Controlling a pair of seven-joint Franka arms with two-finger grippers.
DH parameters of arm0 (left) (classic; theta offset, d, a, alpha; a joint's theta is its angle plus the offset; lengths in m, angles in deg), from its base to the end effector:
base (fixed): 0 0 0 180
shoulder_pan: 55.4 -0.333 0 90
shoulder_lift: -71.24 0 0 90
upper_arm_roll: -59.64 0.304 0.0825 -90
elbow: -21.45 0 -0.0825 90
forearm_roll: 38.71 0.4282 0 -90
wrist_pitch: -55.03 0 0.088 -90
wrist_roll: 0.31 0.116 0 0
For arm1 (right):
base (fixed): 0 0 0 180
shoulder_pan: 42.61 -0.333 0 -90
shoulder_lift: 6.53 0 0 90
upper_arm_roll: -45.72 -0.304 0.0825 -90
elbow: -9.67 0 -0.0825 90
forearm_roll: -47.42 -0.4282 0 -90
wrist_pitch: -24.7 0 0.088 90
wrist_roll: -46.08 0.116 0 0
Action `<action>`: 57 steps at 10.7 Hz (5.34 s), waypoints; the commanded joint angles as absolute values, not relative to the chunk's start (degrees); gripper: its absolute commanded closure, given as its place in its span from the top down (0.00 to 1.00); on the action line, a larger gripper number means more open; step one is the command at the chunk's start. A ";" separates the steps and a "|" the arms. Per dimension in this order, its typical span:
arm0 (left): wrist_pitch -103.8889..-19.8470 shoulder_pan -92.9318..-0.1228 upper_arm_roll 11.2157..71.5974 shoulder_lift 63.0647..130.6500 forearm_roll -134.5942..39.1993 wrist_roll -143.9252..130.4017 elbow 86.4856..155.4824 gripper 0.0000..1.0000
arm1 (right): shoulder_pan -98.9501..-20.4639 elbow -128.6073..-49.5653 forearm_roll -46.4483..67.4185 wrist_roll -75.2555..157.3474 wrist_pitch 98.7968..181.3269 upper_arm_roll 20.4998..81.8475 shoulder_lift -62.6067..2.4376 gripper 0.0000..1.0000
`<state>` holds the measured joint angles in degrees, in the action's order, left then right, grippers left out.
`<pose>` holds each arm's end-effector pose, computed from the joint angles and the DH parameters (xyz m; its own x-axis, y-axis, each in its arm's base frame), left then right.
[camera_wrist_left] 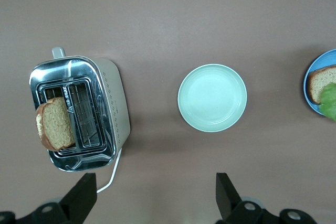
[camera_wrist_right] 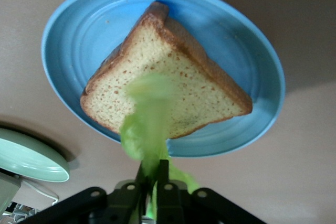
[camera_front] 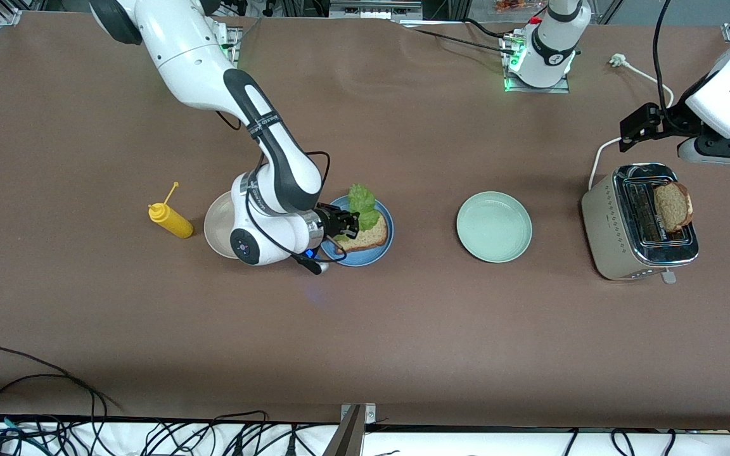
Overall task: Make sandwich in blue plate with both arms
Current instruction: 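Release the lettuce onto the toast and lift the right gripper, then move the right gripper to the yellow bottle while the left gripper approaches the toaster, then grasp the yellow bottle with the right gripper and lift it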
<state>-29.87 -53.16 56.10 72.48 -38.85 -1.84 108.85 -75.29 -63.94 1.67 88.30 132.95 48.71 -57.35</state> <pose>0.5924 -0.0599 0.6063 0.9951 -0.0742 -0.0653 -0.0742 -0.9972 0.0020 0.6208 0.4312 0.1700 0.6820 -0.3633 -0.6347 -0.5897 -0.7865 -0.1835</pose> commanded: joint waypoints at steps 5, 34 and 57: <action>-29.52 -53.20 56.13 73.35 -38.18 -0.49 107.05 1.00 | -75.13 -62.40 12.93 87.65 132.72 52.57 -53.74 1.00; -43.28 -58.14 68.94 73.78 -40.46 14.44 120.74 1.00 | -36.39 -101.51 30.50 -23.81 134.13 50.29 -20.75 1.00; -58.00 -57.51 78.28 83.81 -48.11 24.65 129.03 0.23 | -25.65 -92.46 -12.00 -92.09 118.48 48.27 -50.30 0.38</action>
